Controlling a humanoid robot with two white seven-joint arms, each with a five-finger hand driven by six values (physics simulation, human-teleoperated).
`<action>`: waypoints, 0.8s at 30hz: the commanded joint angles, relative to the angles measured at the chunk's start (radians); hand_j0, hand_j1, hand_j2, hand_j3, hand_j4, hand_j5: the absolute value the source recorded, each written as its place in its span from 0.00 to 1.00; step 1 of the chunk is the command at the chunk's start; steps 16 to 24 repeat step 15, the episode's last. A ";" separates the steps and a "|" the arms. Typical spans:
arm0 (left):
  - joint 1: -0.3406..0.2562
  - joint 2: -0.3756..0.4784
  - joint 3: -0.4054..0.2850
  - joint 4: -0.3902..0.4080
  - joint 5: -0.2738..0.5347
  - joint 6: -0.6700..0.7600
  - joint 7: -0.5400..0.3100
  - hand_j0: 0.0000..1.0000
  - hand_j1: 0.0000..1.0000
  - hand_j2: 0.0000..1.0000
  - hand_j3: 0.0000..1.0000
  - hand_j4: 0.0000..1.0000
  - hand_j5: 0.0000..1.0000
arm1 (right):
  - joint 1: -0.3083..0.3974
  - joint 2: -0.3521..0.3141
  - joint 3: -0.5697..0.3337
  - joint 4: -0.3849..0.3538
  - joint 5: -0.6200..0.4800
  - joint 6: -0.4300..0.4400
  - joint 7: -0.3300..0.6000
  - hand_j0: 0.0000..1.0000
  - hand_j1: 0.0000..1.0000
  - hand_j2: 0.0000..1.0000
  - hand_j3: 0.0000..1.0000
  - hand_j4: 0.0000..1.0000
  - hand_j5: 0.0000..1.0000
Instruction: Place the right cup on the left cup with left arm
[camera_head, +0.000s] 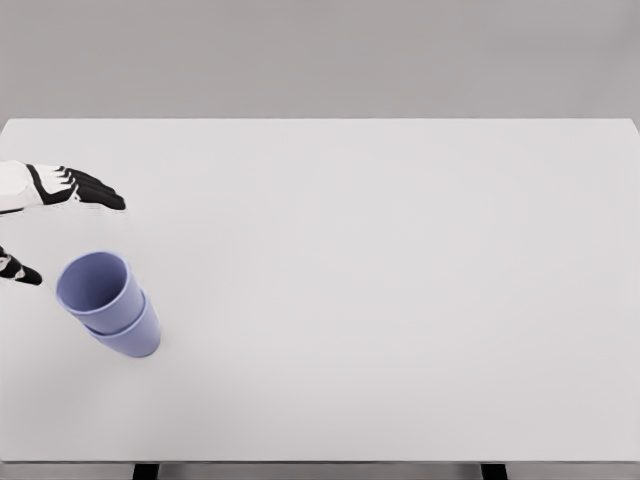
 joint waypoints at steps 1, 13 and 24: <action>-0.003 0.010 0.025 -0.006 0.039 0.002 0.000 1.00 1.00 1.00 1.00 1.00 1.00 | 0.000 0.000 0.000 0.000 0.000 0.000 0.000 1.00 1.00 1.00 1.00 1.00 1.00; -0.143 -0.366 0.007 -0.006 -0.016 0.002 0.000 1.00 1.00 1.00 1.00 1.00 1.00 | 0.000 0.000 0.000 0.000 0.000 0.000 0.000 1.00 1.00 1.00 1.00 1.00 1.00; -0.143 -0.380 0.007 -0.006 -0.029 0.002 0.000 1.00 1.00 1.00 1.00 1.00 1.00 | 0.000 0.000 0.000 0.000 0.000 0.000 0.000 1.00 1.00 1.00 1.00 1.00 1.00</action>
